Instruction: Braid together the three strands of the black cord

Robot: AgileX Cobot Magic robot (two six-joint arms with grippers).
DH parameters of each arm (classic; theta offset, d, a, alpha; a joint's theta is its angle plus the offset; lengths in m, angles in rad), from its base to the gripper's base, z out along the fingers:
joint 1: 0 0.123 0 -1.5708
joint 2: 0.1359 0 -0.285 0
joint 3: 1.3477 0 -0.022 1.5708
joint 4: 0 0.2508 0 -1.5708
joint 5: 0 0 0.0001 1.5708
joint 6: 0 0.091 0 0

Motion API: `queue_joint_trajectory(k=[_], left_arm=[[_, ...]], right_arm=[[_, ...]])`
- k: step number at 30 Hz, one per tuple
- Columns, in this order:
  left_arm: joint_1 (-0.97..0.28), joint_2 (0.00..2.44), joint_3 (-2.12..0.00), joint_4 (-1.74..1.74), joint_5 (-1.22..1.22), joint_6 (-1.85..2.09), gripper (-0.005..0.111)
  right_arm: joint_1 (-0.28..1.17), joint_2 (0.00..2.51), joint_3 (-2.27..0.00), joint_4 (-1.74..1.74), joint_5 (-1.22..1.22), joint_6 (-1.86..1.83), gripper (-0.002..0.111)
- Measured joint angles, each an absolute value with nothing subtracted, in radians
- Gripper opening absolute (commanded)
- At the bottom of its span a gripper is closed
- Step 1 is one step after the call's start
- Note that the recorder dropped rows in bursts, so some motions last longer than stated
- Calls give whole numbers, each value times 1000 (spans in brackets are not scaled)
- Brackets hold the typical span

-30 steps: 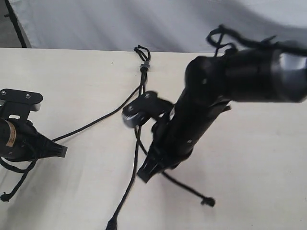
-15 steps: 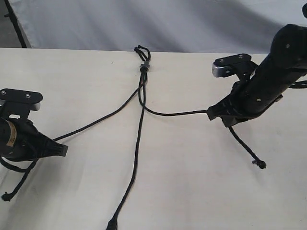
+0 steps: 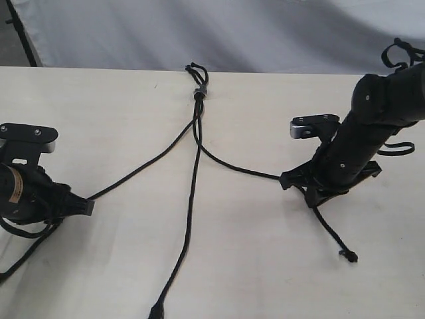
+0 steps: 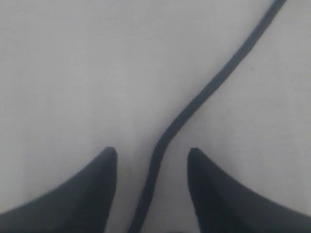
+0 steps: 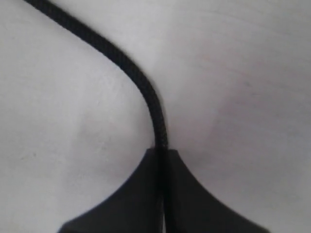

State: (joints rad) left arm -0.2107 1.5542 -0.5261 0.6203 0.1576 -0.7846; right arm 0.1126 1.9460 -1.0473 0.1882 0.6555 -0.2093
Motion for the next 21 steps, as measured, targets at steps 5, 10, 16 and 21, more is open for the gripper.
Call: queue_joint_trajectory(k=[5,10,16,21], left_arm=[[-211,1554,-526,620,138,-787,57],[-255,1556,-526,620,72,-788,57],[-499,1558,-556,620,0,-788,57],[-705,1594,-669,620,91,-769,57]], right_arm=[[113,1948,-1051,165,652,-139,29],[113,1948,-1053,157,630,-129,62],[113,1941,-1067,141,651,-150,68],[113,1881,-1067,138,658,-157,68]])
